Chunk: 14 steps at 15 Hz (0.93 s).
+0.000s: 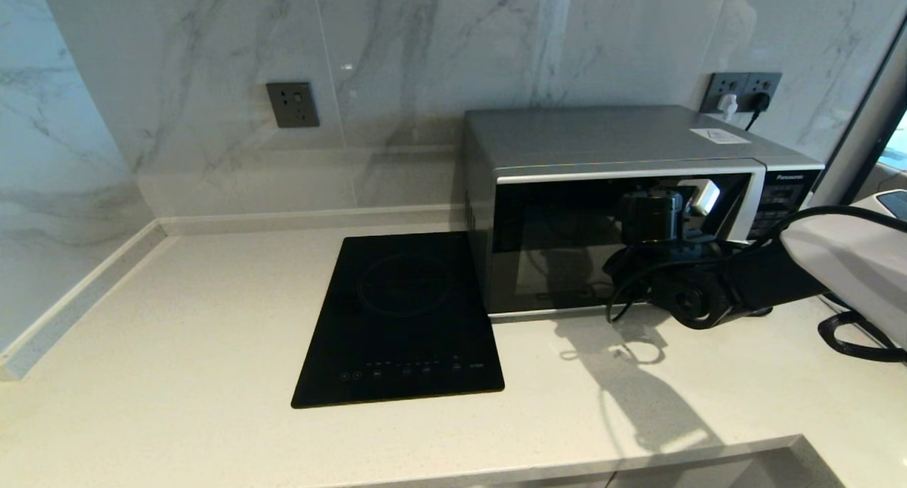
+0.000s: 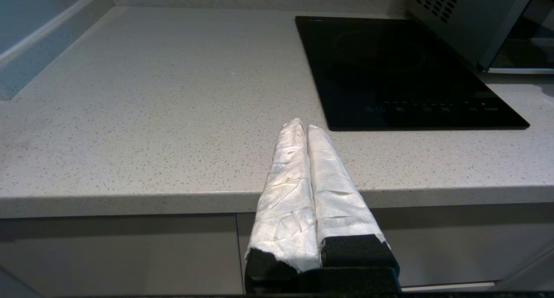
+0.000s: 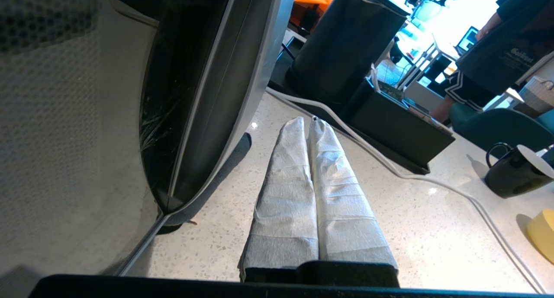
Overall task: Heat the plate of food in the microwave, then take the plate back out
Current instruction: Open the microwave oven
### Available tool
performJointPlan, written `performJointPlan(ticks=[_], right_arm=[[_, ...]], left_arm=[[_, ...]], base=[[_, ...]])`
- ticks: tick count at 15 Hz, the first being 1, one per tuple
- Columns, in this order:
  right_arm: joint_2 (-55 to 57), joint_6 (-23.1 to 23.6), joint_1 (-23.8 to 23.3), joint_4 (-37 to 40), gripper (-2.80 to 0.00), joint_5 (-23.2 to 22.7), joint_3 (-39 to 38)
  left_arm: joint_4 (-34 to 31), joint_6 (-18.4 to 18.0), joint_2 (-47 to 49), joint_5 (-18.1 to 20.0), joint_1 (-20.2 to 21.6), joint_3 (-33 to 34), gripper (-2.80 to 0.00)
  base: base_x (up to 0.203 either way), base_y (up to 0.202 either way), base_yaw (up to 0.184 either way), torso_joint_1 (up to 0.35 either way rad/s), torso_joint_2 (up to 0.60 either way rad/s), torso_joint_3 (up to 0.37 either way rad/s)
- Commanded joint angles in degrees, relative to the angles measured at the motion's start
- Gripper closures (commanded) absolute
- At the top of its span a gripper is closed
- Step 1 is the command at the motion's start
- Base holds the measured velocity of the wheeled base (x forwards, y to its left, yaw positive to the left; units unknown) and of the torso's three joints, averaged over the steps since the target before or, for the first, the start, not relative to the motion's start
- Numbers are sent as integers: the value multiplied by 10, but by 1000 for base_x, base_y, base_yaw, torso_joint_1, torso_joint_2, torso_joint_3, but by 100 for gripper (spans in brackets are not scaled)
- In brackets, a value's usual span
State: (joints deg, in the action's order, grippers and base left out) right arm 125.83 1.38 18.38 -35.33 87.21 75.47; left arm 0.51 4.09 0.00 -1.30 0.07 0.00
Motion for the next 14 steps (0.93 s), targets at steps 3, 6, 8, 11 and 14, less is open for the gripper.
performJointPlan(ticks=[3, 6, 8, 11, 14], right_arm=[[11, -6, 5, -3, 0, 5, -7], [8, -4, 11, -3, -280, 5, -5], [8, -3, 13, -3, -280, 5, -4], [15, -2, 12, -3, -280, 5, 5], [26, -2, 3, -3, -280, 5, 17]], left_arm=[[0, 0, 1, 0, 0, 0, 0], [0, 0, 1, 0, 0, 0, 0], [0, 0, 1, 0, 0, 0, 0], [0, 0, 1, 0, 0, 0, 0], [0, 0, 1, 0, 0, 0, 0]], base=[[0, 0, 0, 0, 0, 0], [0, 0, 0, 0, 0, 0], [0, 0, 0, 0, 0, 0], [0, 0, 0, 0, 0, 0], [0, 0, 0, 0, 0, 0]])
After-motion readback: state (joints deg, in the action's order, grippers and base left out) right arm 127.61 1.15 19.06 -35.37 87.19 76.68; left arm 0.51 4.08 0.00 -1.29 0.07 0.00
